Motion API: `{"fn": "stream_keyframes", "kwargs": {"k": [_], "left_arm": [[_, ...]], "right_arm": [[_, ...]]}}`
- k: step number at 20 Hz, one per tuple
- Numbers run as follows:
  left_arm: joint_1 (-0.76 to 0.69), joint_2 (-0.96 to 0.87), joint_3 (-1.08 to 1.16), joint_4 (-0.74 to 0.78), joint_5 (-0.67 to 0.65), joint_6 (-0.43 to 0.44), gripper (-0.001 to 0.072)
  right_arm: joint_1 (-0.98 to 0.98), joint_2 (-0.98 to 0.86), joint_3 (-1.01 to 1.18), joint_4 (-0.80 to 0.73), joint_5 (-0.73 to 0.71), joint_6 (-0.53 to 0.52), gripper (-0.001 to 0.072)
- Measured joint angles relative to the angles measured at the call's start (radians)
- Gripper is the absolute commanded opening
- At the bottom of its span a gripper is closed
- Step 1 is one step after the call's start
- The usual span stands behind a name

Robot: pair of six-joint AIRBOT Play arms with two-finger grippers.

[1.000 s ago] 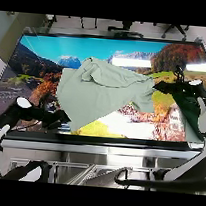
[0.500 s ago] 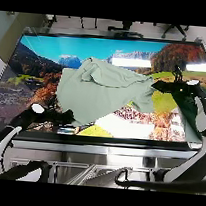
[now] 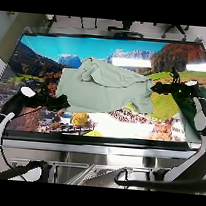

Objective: Fold the shirts.

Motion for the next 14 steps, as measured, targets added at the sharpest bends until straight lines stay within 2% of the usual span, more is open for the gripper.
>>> {"fn": "stream_keyframes", "kwargs": {"k": [4, 8, 11, 14], "left_arm": [[0.052, 0.025, 0.149, 0.008, -0.078, 0.008, 0.001], [0.126, 0.163, 0.43, 0.007, -0.184, 0.011, 0.001], [0.192, 0.285, 0.702, 0.003, -0.238, 0.012, 0.0011], [0.282, 0.399, 0.97, 0.018, -0.266, 0.014, 0.0011]], "right_arm": [[-0.012, 0.099, 0.002, 0.125, 0.131, -0.035, 0.002], [-0.065, 0.39, 0.002, 0.258, 0.169, -0.058, 0.002], [-0.128, 0.676, 0.003, 0.328, 0.091, -0.082, 0.002], [-0.189, 0.943, 0.003, 0.355, -0.053, -0.119, 0.002]]}}
